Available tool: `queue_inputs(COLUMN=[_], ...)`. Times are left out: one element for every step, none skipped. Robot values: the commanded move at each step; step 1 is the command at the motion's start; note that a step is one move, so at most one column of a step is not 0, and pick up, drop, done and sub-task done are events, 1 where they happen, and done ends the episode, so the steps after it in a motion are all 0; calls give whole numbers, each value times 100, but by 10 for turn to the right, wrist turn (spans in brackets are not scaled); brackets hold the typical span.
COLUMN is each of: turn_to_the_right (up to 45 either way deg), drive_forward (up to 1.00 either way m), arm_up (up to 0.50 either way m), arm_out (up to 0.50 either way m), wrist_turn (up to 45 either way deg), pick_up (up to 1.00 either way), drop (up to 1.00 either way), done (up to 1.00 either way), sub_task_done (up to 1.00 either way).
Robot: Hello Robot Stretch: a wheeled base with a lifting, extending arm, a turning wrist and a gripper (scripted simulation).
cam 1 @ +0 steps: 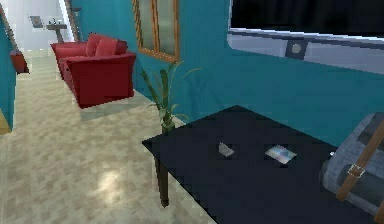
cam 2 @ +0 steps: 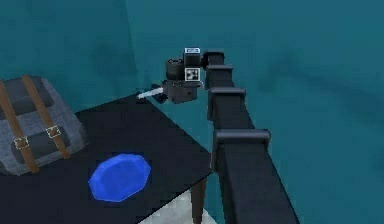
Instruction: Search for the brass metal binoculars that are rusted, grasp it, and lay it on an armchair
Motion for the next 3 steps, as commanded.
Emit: queue_inputs(turn_to_the_right=[0, 0, 0], drive_forward=[0, 0, 0], arm_up=[0, 0, 0], arm_out=[0, 0, 0], wrist_turn=[-450, -450, -120], pick_up=[0, 0, 0], drop=[0, 0, 0], done=[0, 0, 0], sub_task_done=[0, 0, 0])
